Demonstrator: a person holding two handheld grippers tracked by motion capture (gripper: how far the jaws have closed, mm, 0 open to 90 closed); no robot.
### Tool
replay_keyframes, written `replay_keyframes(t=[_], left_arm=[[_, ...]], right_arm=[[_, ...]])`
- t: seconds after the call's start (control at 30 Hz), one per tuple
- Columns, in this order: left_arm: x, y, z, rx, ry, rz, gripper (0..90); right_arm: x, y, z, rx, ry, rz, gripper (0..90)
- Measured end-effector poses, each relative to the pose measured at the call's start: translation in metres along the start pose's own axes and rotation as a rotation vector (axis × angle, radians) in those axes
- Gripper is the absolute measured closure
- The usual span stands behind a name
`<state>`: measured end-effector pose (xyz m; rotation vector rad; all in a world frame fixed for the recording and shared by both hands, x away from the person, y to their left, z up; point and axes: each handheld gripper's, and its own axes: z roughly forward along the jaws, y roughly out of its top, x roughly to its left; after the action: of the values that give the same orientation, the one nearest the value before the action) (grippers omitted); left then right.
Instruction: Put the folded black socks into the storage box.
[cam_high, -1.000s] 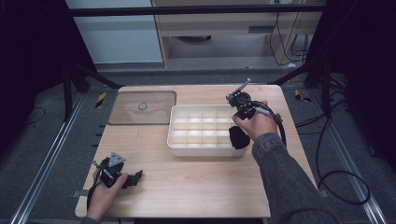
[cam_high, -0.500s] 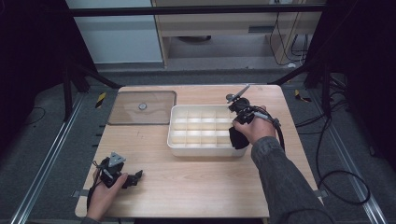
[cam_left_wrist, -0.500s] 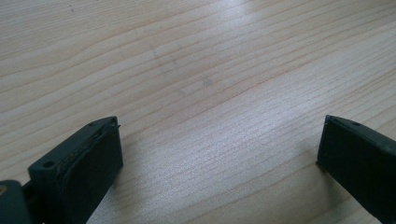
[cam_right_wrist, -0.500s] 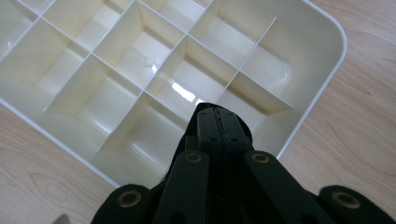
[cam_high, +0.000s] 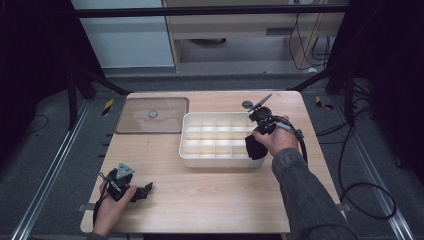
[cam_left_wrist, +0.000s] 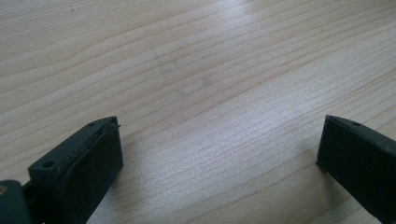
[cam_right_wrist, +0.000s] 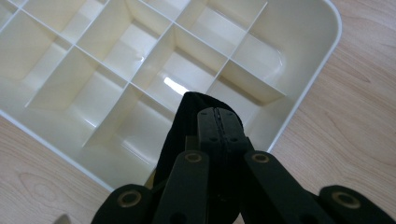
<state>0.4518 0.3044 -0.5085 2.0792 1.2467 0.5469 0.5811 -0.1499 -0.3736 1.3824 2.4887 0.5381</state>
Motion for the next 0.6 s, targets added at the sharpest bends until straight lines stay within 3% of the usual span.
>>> replay_keyframes(t=[0.6], left_arm=[[0.0,0.0,0.0,-0.003,0.0,0.0,0.0]], right_arm=[[-0.004,-0.017,0.01,0.011,0.008,0.025,90.0]])
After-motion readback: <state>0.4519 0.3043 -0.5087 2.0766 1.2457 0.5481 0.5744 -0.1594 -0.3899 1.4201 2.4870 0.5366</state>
